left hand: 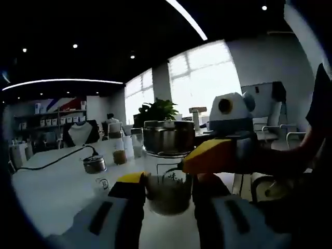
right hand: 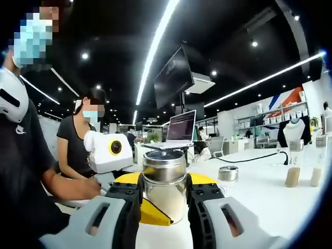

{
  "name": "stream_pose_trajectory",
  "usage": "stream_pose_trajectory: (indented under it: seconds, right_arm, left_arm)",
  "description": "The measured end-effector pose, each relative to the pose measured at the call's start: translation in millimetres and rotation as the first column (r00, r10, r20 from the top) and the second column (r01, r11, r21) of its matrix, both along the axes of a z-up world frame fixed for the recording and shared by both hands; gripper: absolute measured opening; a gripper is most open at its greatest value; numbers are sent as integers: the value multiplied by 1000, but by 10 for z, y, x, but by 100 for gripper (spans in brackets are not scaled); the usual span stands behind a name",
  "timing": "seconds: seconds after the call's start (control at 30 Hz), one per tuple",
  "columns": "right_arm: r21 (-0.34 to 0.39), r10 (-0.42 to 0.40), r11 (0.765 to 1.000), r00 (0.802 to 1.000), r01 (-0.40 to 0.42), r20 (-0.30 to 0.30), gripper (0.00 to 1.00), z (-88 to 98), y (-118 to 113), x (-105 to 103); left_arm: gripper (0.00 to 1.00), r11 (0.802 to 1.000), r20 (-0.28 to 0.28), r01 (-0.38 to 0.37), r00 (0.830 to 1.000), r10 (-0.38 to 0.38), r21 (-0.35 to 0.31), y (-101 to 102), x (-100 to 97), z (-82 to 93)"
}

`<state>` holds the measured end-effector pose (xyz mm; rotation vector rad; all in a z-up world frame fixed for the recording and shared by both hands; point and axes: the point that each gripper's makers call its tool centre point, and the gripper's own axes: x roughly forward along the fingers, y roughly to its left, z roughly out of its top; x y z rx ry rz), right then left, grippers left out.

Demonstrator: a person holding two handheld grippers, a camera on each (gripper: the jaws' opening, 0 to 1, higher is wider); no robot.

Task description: Rotate the seasoning bottle until the label or dispensing opening points toward the visible target arrow and the bottle remains upright within the marked orientation range

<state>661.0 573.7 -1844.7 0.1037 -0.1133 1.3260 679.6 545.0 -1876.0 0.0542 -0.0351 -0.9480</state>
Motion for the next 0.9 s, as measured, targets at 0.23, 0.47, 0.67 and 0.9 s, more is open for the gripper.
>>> stream_pose_trajectory:
  seconds: [0.23,0.47,0.67,0.9]
  right_arm:
    - [37,119,992,992,-118,-35,30,50,-61,-133]
    - [80,229,972,967,-221,-110,30,46,-129,-234]
    - [111,261,963,956,-247,-137,31,32,-139,-238]
    - [52,97,994,995,-97,-6,31,9,-35,-87]
  left_arm:
    - [37,987,-60,149,987,-152,-55,-90,-160,24]
    - [37,961,-104,269,956,-275,-68,-129,-313,0]
    - [36,955,-123,283,948,-293,-89,-161,-342,-18]
    - [36,998,-67,65,996,-65,-4,-81,-77,-71]
